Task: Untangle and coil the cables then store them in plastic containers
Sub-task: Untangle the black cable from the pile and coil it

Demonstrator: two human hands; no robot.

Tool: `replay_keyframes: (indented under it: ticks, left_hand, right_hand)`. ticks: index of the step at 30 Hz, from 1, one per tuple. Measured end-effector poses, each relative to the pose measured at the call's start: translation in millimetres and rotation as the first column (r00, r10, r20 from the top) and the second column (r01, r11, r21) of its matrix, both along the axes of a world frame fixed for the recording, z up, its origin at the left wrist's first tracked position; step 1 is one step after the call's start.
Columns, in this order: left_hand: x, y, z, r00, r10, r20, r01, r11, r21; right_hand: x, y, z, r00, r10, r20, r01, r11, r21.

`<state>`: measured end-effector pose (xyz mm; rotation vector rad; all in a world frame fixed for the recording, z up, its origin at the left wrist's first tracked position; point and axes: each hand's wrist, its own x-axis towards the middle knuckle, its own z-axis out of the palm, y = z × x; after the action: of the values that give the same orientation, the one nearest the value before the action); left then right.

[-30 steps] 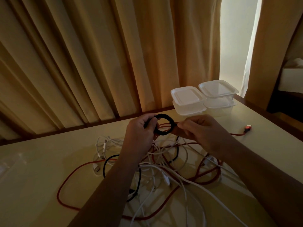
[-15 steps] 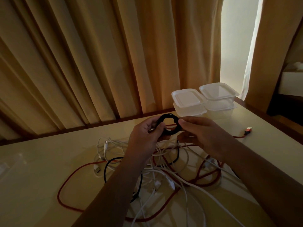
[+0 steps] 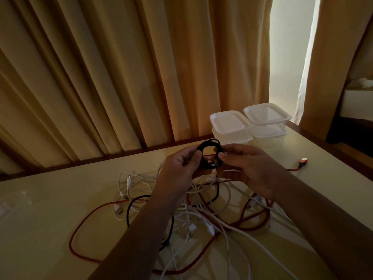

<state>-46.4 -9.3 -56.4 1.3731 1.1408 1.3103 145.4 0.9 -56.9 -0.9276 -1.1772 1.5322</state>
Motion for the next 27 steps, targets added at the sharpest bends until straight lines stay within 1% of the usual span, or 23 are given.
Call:
replay_keyframes:
  ticks: [3,6,15,21,23,27]
  left_hand:
    - [0.1,0.0,1.7,1.0,0.0,0.02,0.001,0.999,-0.038]
    - [0.5,-0.6,2.0,1.0,0.011,-0.027,-0.012,0.999,-0.051]
    - [2.3,-5.3,4.2,0.989,0.004,-0.149,0.004,0.998,0.057]
    - [-7.5,-6.3,17.3,0.987,0.095,-0.132,-0.083,0.992,0.09]
    - [-21.6,-11.4,27.2,0.986,0.129,-0.108,-0.118,0.988,0.097]
    - [-69.5,-40.3,50.1,0.977,0.211,-0.038,-0.204,0.971,0.125]
  right_hand:
    - [0.5,1.3,-1.0,1.0,-0.013,-0.005,0.013,1.0,0.009]
    - [-0.4,1.6,-0.7,1.0,-0.02,-0.022,0.02,1.0,0.008]
    - [-3.2,-0.3,-1.2,0.999,-0.048,0.006,0.047,0.996,0.077]
    - [-12.9,-5.1,13.4,0.995,-0.066,0.076,0.053,0.985,0.167]
    - [-23.1,-6.4,23.3,0.989,-0.061,0.138,0.03,0.976,0.216]
    - [-66.4,-8.7,47.7,0.94,-0.081,0.332,-0.048,0.931,0.361]
